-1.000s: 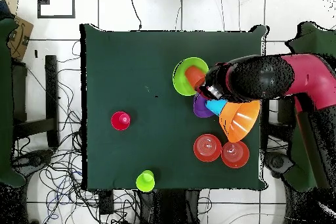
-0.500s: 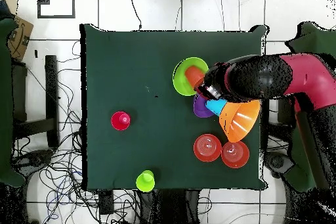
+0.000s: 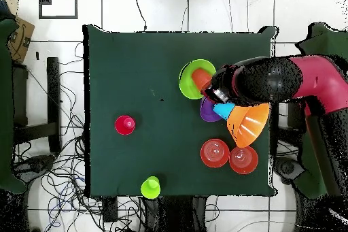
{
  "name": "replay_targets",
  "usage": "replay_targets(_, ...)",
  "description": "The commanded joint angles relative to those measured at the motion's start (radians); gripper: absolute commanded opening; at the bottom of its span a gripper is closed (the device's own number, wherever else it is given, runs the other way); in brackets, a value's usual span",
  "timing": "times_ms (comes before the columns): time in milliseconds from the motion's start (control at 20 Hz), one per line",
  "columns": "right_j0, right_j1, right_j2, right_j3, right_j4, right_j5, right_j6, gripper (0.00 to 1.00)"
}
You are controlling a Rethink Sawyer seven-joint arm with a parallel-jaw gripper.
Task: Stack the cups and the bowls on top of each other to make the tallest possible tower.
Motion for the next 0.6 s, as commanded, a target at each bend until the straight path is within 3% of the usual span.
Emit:
replay_targets(50,0.003,0.061,-0.071,0.06,-0.011,-0.016,-0.144,1.0)
replay_targets(600,-0.018,0.08,-0.066,0.074,-0.044,-0.043,-0.183,1.0)
